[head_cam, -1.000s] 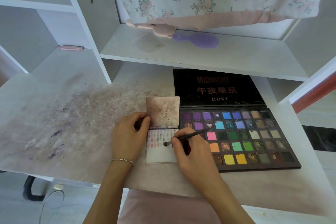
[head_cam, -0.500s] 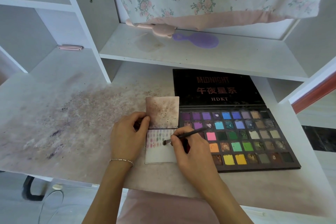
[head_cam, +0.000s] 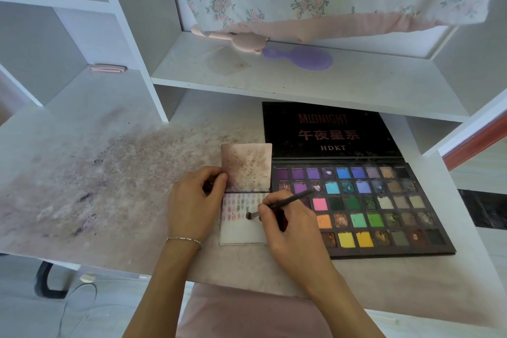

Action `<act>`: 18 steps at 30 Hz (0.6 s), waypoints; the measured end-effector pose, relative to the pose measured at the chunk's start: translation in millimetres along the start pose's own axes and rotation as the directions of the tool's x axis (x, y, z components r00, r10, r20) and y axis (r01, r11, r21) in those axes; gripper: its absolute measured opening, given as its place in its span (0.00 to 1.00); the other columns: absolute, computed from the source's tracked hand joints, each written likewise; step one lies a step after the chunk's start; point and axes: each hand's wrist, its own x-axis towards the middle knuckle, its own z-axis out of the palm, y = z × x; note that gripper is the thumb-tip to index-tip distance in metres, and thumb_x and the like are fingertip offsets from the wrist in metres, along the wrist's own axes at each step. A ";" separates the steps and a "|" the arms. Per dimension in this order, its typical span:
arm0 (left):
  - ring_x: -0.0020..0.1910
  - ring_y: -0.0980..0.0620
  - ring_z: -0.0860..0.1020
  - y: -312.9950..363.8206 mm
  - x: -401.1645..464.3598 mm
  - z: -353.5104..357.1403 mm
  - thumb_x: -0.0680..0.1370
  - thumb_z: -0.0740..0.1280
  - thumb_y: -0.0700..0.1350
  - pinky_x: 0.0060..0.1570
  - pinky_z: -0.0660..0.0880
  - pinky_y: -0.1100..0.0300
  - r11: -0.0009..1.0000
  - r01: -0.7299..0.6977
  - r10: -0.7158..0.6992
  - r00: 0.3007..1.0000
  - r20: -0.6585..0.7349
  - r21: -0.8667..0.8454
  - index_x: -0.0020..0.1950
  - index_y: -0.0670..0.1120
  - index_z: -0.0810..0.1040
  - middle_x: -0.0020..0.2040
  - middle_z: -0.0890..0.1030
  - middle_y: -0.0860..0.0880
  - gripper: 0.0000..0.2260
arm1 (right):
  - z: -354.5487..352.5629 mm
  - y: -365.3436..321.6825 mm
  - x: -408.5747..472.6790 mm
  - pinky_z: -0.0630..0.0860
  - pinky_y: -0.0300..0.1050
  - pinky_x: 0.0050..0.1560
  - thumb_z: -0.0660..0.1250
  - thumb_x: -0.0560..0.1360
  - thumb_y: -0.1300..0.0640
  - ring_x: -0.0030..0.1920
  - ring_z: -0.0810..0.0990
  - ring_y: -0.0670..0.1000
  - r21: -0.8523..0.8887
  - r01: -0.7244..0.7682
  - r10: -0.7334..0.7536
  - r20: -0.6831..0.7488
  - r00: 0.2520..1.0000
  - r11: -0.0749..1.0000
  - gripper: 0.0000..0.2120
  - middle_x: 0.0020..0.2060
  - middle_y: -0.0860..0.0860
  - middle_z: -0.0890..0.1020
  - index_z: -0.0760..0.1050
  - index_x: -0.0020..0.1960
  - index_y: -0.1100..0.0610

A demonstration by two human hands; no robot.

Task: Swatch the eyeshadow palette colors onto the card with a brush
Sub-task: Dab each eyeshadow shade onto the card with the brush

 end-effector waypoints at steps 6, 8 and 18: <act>0.38 0.55 0.74 0.3 0.1 0.4 0.74 0.66 0.45 0.37 0.66 0.69 1.000 0.007 -0.007 1.000 0.004 0.005 0.45 0.50 0.81 0.37 0.78 0.56 0.04 | -0.6 0.1 0.2 0.71 0.30 0.41 0.62 0.76 0.55 0.41 0.74 0.40 0.002 0.012 -0.012 0.004 1.000 1.000 0.12 0.40 0.44 0.76 0.65 0.42 0.39; 0.37 0.57 0.74 0.1 0.0 0.0 0.74 0.66 0.45 0.37 0.66 0.69 1.000 0.008 -0.008 1.000 0.005 0.003 0.45 0.50 0.81 0.37 0.79 0.55 0.04 | -1.4 -1.2 -1.3 0.70 0.29 0.41 0.62 0.76 0.56 0.41 0.74 0.40 0.031 0.020 -0.020 -0.015 1.000 0.999 0.11 0.39 0.43 0.76 0.66 0.42 0.39; 0.37 0.56 0.73 0.6 1.3 -0.2 0.74 0.66 0.45 0.37 0.66 0.69 1.000 0.018 -0.018 1.000 0.010 0.008 0.45 0.50 0.81 0.37 0.78 0.55 0.04 | -23.9 4.0 -8.4 0.68 0.28 0.30 0.59 0.74 0.57 0.32 0.75 0.42 0.213 0.100 -0.001 -0.422 0.906 0.972 0.09 0.34 0.44 0.77 0.71 0.45 0.43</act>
